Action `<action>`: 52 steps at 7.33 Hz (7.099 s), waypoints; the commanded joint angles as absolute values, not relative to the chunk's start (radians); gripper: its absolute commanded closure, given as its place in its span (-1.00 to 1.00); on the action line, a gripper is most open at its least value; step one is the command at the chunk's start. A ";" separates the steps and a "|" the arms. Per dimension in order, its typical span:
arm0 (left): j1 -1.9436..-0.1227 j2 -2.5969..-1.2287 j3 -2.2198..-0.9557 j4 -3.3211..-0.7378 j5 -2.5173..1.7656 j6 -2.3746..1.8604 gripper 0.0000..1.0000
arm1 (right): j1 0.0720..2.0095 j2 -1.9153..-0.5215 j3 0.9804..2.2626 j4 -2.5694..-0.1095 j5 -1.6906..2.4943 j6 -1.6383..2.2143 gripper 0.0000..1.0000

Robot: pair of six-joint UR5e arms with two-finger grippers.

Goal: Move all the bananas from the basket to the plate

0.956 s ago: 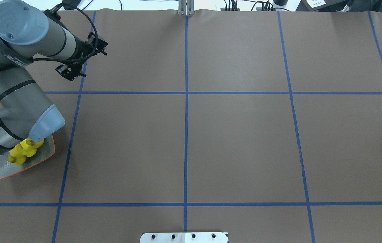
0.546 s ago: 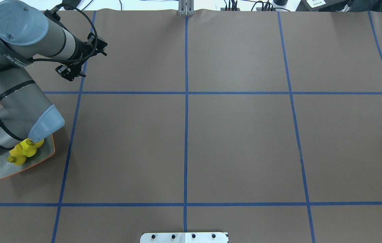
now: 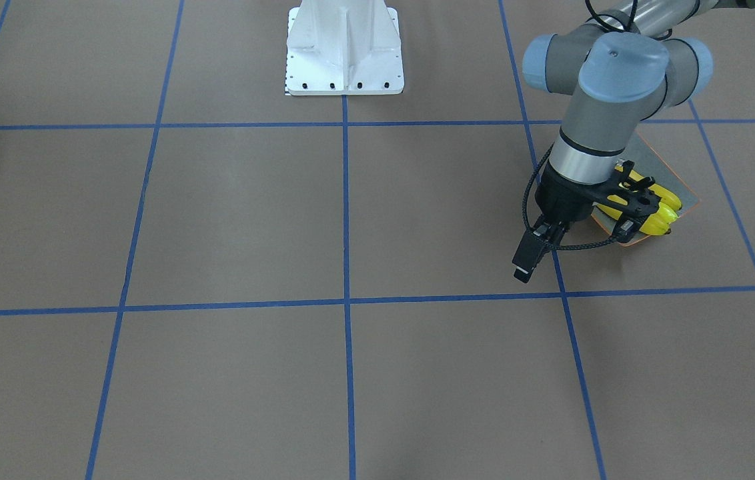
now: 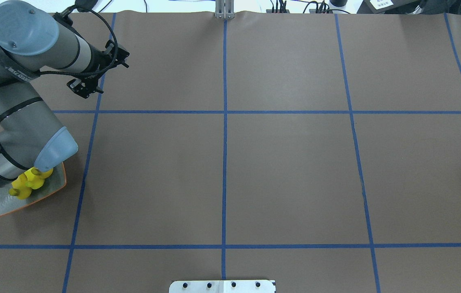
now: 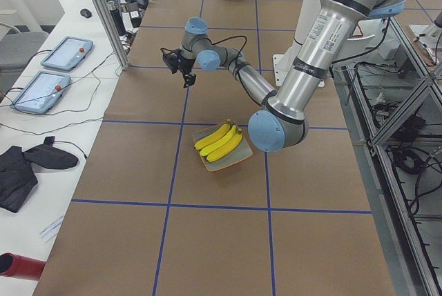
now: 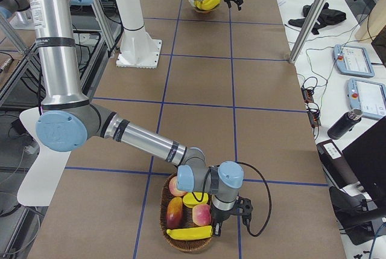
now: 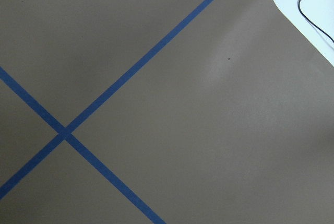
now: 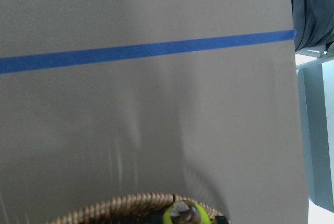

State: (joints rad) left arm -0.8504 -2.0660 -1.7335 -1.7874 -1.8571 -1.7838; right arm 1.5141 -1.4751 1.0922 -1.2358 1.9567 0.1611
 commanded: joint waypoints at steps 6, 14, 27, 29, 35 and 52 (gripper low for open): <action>-0.850 -2.065 -1.735 -1.787 -1.858 -1.784 -1.00 | 1.598 -1.520 1.354 -1.486 1.962 -0.115 1.00; -0.841 -2.056 -1.694 -1.839 -1.856 -1.784 -1.00 | 1.609 -1.341 1.422 -1.750 2.317 -0.097 1.00; -0.586 -2.350 -1.586 -2.437 -1.733 -1.960 -1.00 | 1.181 -0.983 1.532 -1.604 2.773 0.835 1.00; -0.563 -2.378 -1.580 -2.445 -1.715 -1.959 -1.00 | 1.131 -0.983 1.534 -1.475 2.772 0.977 1.00; -0.538 -2.390 -1.534 -2.456 -1.717 -1.928 -1.00 | 1.059 -0.916 1.542 -1.431 2.763 1.074 1.00; -0.500 -2.361 -1.519 -2.546 -1.715 -1.936 -1.00 | 0.976 -0.831 1.526 -1.431 2.666 1.140 1.00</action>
